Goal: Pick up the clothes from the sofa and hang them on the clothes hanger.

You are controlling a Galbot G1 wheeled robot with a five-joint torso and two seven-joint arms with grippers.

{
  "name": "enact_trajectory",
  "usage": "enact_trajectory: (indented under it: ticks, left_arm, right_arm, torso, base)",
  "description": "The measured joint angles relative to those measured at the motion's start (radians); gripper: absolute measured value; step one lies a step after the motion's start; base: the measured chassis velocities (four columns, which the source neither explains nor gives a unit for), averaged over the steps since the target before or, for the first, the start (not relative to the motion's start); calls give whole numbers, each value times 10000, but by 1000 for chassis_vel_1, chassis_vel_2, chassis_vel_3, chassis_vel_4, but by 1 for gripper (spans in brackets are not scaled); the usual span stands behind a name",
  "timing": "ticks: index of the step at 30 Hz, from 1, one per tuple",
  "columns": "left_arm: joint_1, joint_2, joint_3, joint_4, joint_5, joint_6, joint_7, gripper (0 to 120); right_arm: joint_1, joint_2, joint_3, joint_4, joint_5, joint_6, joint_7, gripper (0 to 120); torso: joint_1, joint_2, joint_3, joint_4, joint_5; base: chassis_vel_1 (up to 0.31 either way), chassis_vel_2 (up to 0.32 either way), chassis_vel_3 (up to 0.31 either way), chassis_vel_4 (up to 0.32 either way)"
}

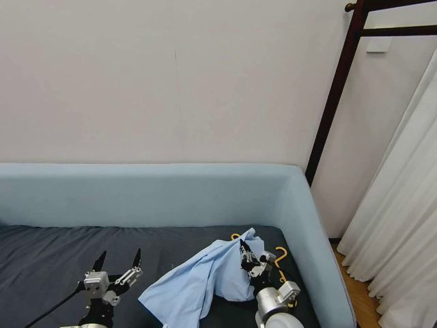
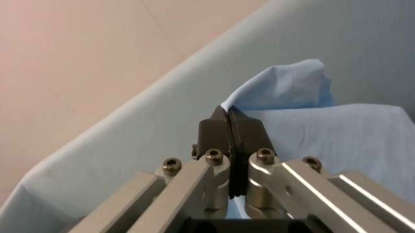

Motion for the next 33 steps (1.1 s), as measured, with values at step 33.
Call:
enact_trajectory:
  ticks: [33]
  left_arm:
    - [-310, -570, 698, -18, 401, -860, -93, 100]
  right_arm:
    - [2573, -5939, -250, 2584, 3212, 956, -1577, 0]
  torso:
    - [0, -1, 1, -1, 2]
  base:
    - [0, 0, 0, 0]
